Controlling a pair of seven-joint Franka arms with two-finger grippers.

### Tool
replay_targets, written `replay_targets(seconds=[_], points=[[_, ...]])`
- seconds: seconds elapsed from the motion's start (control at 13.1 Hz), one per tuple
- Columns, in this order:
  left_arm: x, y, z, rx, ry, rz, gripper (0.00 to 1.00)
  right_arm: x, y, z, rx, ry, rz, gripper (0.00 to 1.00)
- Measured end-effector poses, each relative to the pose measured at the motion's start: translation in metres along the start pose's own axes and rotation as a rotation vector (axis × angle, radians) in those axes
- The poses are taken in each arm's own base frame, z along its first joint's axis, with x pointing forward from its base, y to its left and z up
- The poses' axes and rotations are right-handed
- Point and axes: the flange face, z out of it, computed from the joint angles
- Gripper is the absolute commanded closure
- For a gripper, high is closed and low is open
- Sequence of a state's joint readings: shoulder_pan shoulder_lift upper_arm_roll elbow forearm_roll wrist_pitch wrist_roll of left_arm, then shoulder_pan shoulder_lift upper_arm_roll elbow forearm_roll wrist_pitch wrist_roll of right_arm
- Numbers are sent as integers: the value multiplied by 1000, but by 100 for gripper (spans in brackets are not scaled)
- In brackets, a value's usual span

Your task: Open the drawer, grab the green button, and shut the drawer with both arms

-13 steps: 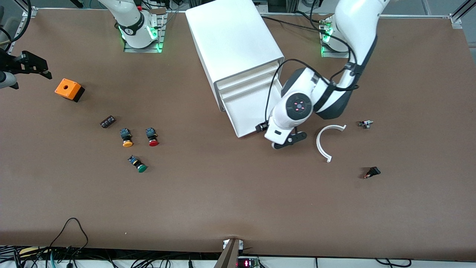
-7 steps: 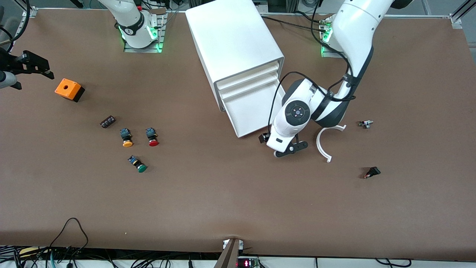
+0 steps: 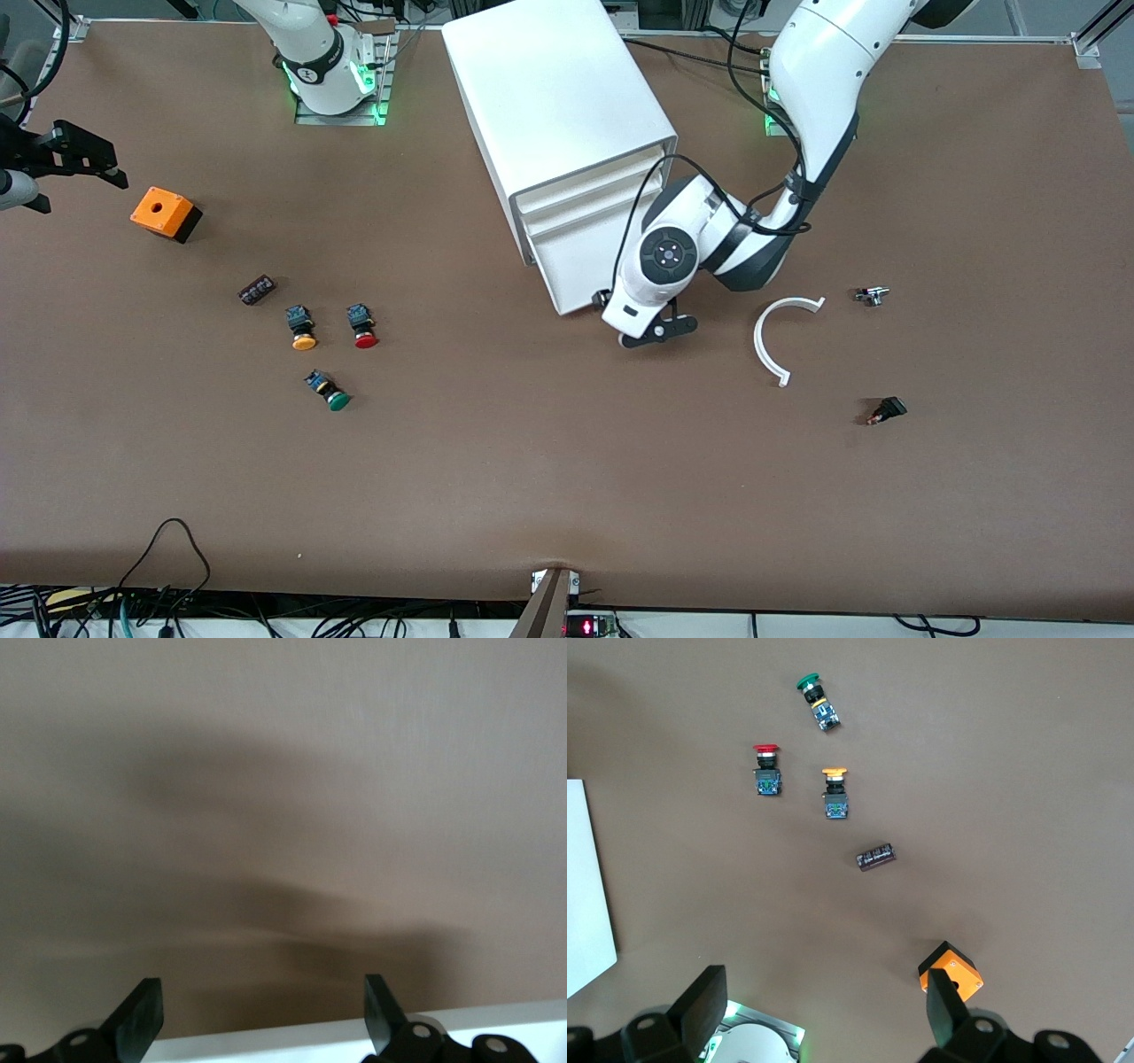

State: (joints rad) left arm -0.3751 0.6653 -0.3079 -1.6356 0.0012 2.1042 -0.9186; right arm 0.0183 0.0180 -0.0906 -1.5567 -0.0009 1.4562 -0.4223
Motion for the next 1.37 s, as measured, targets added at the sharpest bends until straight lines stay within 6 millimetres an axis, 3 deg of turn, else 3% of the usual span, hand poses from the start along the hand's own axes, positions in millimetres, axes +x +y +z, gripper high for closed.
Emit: replay_targets(seconds=[0.38,0.69,1.37], points=[[-21,2,8,15,-123,-23,0,0,0,0,0,0,-1,0],[-52,15,21,9,-198,-10,0,0,-1,-1,-1,2,-1,0],[-66,16,25,33,-260,-7,0,1,-1,-1,-1,3,-3,0]])
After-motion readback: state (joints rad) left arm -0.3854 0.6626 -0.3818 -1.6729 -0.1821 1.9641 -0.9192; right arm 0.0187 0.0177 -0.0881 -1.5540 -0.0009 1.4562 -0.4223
